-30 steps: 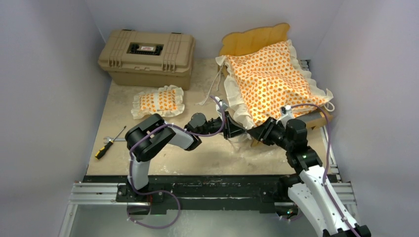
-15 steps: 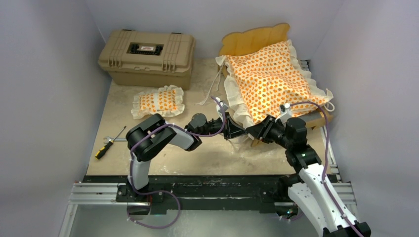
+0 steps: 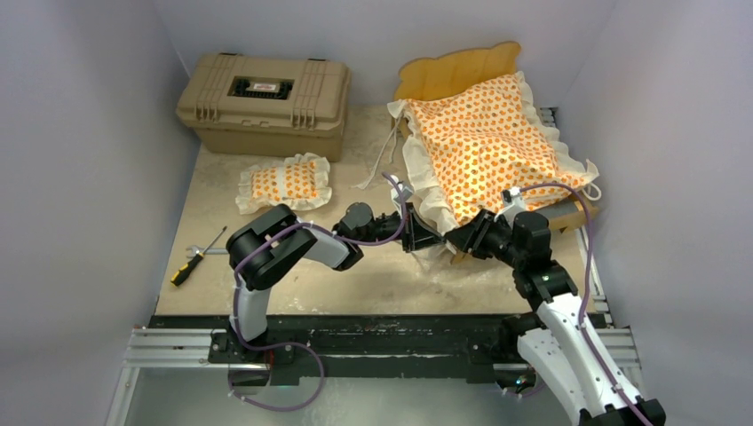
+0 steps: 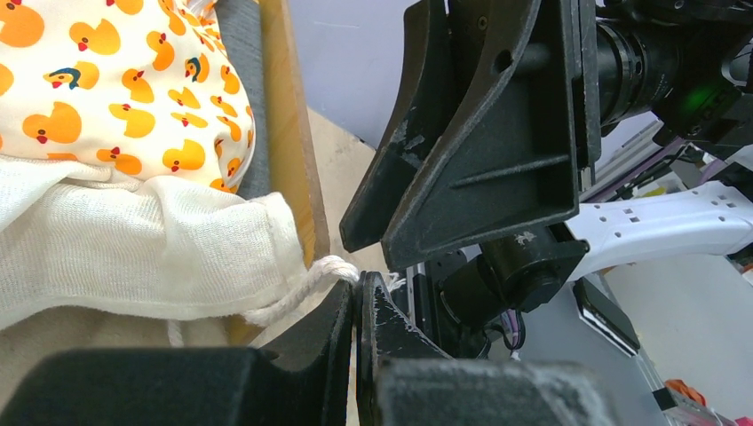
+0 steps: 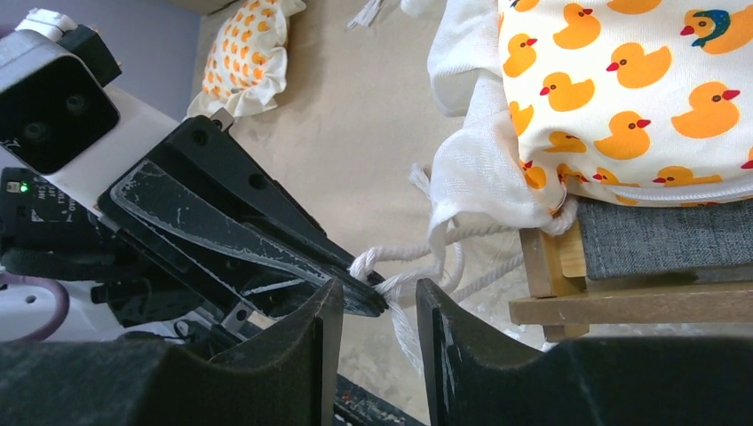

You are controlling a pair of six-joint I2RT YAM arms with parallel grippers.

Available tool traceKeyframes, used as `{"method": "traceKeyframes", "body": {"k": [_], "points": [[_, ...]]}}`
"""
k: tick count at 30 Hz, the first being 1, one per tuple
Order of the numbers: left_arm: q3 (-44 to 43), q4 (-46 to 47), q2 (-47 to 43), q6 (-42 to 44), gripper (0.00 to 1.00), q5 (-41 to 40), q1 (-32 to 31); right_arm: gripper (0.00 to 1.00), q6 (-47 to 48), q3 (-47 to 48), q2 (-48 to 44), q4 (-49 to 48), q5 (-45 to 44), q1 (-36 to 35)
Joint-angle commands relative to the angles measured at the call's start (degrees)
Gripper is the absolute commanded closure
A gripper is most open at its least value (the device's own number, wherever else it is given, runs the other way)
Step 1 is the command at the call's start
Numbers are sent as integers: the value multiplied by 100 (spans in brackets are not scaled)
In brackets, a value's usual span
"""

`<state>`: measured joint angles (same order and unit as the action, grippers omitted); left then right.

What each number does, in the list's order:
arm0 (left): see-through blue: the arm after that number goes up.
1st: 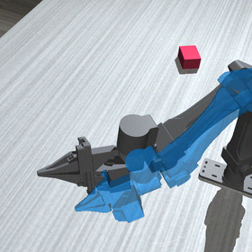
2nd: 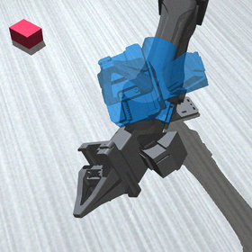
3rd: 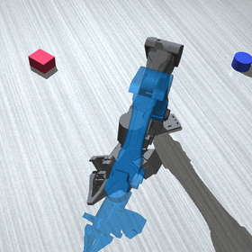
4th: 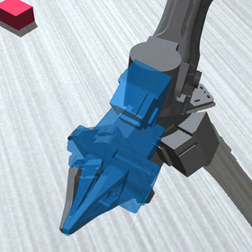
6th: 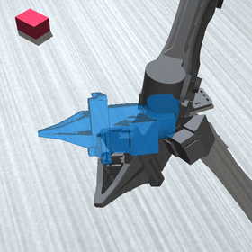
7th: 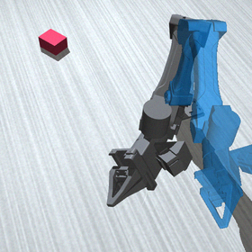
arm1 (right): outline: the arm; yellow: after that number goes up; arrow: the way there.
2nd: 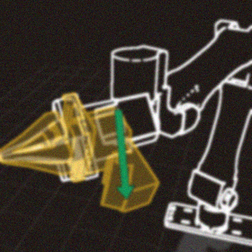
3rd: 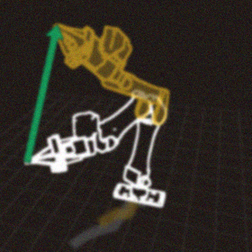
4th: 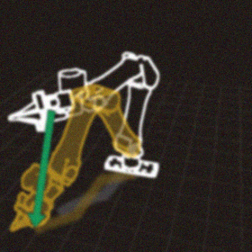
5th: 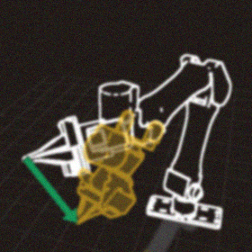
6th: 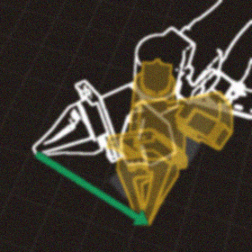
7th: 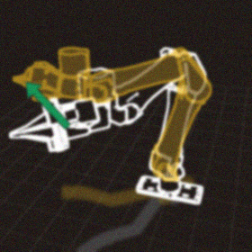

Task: Set up the pet bed
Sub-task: Tie the ropes to the bed frame.

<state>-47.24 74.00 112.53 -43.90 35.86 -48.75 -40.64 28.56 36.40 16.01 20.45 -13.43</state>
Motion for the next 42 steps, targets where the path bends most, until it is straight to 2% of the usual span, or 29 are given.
{"method": "traceKeyframes", "body": {"k": [1,17,34,42], "points": [[-259,-72,-55,89,100,188,49,60,379,32,29,61,-75,28],[-626,-613,15,125,100,667,263,60,513,-108,-66,98,72,31],[-831,-218,238,-358,100,1132,314,60,719,-239,238,-359,430,25],[-817,44,308,-540,100,1169,314,71,710,-298,270,-443,451,26]]}}
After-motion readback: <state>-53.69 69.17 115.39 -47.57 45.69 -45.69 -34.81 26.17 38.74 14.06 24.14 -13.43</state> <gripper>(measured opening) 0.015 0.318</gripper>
